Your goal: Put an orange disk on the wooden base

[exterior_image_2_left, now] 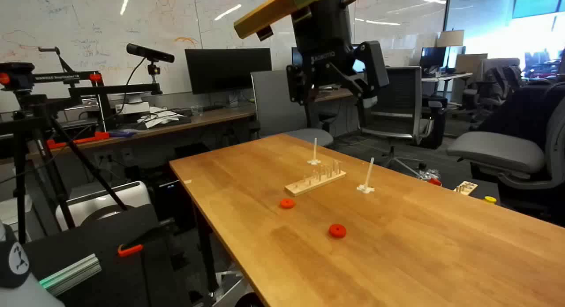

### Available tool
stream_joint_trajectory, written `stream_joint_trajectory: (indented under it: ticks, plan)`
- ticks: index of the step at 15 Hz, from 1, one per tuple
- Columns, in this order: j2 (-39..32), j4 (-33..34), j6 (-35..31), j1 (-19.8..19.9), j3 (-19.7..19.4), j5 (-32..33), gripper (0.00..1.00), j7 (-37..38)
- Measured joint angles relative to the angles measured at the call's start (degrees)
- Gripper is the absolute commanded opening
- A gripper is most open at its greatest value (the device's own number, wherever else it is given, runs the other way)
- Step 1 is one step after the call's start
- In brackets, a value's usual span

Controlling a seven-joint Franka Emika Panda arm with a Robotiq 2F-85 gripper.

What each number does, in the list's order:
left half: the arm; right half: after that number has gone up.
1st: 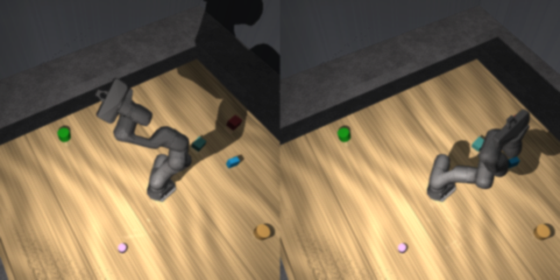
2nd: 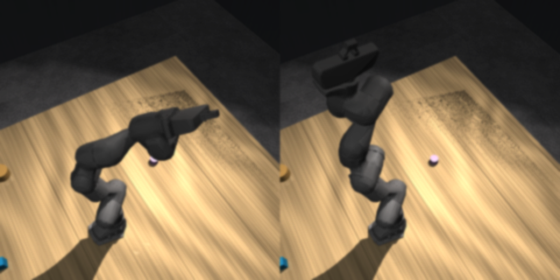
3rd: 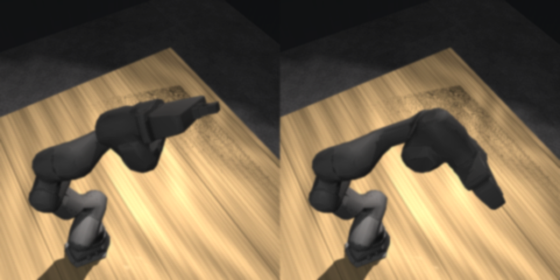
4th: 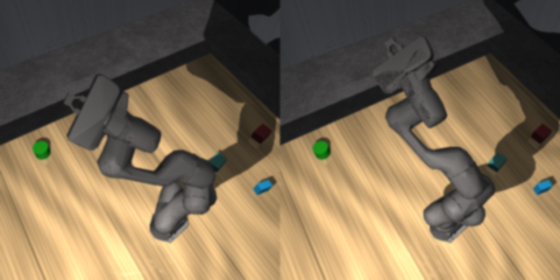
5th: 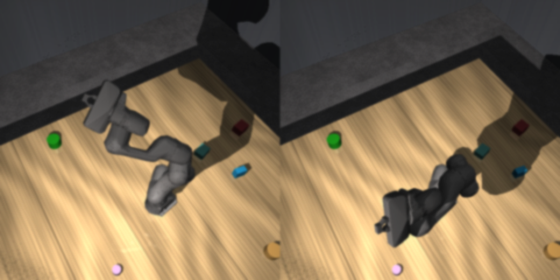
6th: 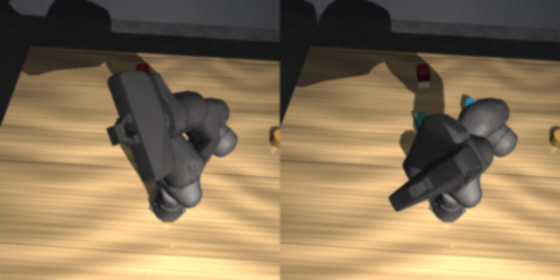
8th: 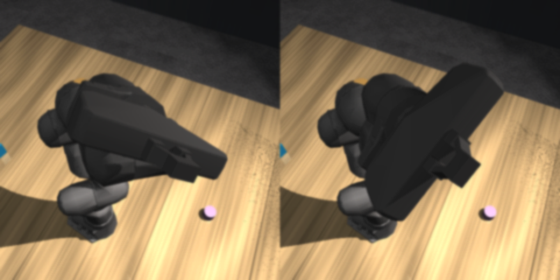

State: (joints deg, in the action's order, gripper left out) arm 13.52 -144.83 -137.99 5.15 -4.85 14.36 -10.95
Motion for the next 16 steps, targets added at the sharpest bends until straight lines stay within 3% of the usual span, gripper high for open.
stream_joint_trajectory:
  ticks: [8,16]
  plan:
    - [-1.0,0.3,0.0,-0.6,1.4,0.0,1.0,0.6]
    - [-6.5,1.1,0.0,-5.8,10.9,4.2,1.0,14.4]
